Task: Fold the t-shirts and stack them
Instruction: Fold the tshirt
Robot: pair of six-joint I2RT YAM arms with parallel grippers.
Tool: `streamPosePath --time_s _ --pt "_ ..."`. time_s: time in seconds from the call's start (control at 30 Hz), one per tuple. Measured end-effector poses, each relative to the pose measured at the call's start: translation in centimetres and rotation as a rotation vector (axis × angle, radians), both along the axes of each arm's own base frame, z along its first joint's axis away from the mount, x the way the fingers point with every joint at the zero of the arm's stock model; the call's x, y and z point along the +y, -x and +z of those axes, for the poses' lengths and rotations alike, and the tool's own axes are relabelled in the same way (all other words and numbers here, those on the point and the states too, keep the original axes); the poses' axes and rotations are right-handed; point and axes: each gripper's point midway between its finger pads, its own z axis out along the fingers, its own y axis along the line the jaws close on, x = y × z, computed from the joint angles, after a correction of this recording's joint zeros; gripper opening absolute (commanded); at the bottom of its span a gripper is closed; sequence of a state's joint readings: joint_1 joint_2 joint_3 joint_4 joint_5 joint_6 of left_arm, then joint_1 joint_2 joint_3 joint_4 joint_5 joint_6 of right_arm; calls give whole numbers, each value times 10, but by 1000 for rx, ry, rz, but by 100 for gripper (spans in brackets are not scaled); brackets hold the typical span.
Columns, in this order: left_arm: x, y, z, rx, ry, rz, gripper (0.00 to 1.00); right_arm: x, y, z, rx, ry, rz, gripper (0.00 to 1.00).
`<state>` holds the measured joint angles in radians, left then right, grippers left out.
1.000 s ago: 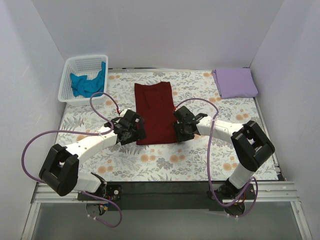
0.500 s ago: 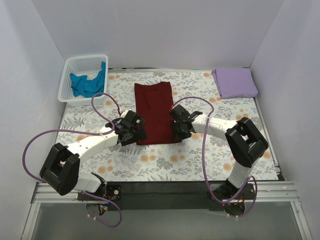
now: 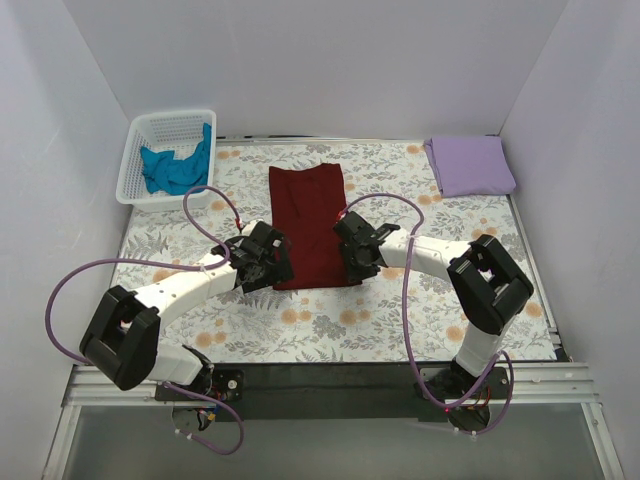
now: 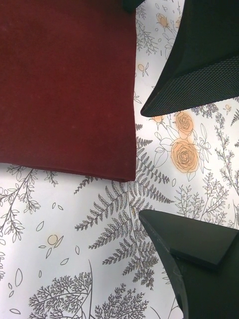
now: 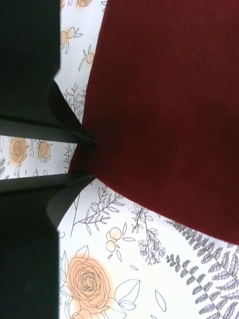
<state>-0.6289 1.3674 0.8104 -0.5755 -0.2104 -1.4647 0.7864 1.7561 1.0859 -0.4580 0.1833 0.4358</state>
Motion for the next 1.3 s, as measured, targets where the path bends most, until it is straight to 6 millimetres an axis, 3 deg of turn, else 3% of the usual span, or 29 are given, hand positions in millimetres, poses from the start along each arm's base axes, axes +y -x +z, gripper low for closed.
streamPosePath --time_s 0.27,0.37,0.63,0.8,0.93,1.17,1.3 --pt "2 6 -12 53 -34 1 74 5 1 0 -4 -11 9 8" --pt "0 7 -17 79 -52 -3 69 5 1 0 -2 -10 11 1" --pt "-6 1 -19 102 -73 -9 52 6 1 0 -2 -8 27 1" --pt "-7 -5 -22 101 -95 -4 50 6 1 0 -1 -8 36 1" --pt "-2 -4 -39 138 -146 5 49 7 2 0 3 -13 41 1" --pt "-5 -8 -40 150 -152 15 47 7 2 -1 5 -13 47 1" --pt "-7 -8 -40 152 -139 24 31 8 2 -1 6 -13 50 1"
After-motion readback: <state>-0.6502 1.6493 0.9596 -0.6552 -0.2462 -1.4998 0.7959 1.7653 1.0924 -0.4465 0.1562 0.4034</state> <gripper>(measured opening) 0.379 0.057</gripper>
